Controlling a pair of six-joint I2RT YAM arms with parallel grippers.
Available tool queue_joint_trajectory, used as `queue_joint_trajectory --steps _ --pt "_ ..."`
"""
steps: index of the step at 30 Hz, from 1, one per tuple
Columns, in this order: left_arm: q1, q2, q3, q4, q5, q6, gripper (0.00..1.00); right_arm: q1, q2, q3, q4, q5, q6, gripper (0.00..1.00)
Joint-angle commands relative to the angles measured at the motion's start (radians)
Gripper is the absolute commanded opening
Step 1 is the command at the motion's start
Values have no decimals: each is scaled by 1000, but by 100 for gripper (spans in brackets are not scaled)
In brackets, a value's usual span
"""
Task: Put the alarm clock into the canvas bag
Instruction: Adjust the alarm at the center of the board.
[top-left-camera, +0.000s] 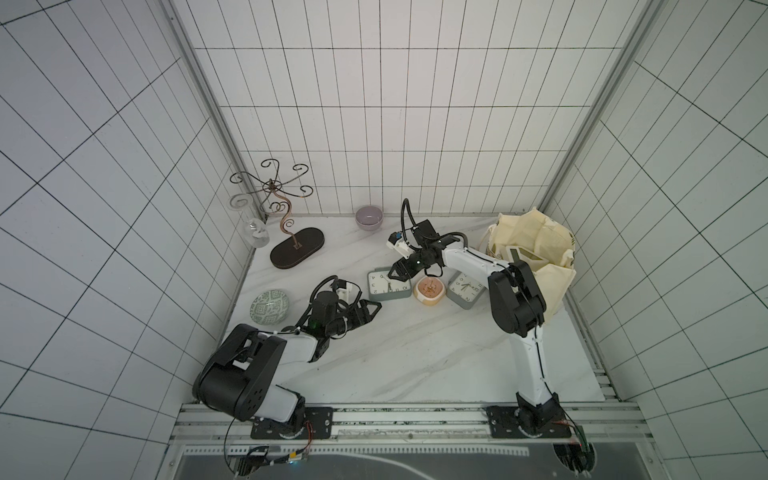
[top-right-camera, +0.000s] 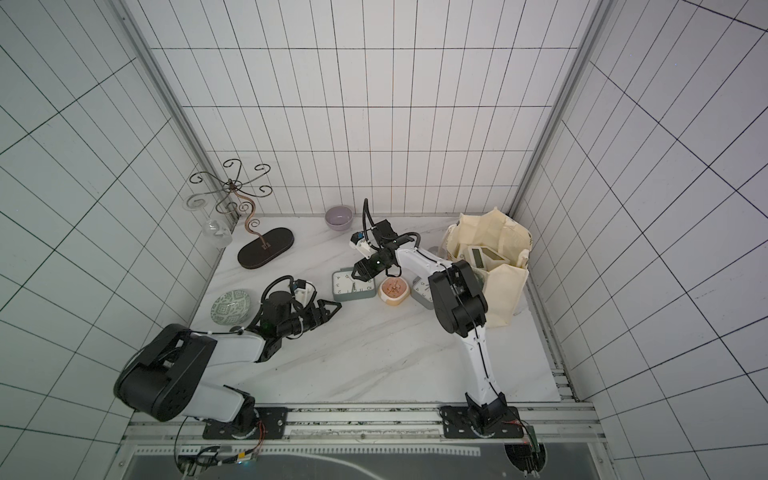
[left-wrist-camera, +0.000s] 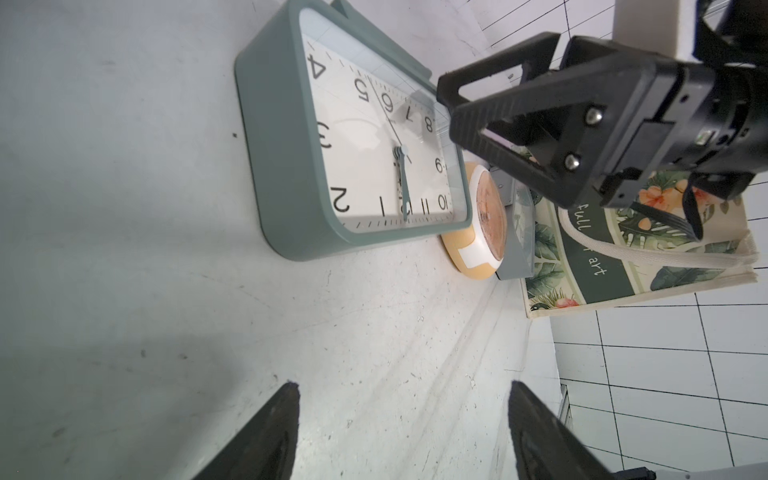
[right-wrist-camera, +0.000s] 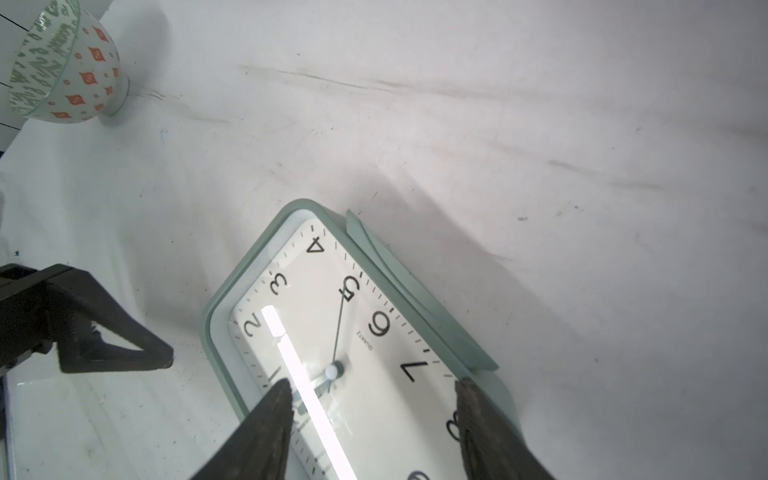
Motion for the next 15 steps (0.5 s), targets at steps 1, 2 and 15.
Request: queue_joint_trajectory --steps 1,2,15 --pt "4 2 -2 40 13 -3 77 -6 55 137 -109 23 -81 63" --pt "4 6 2 39 13 -2 77 -5 66 155 -123 29 -92 63" --pt "4 68 25 63 36 -1 76 -34 35 181 -100 44 -129 63"
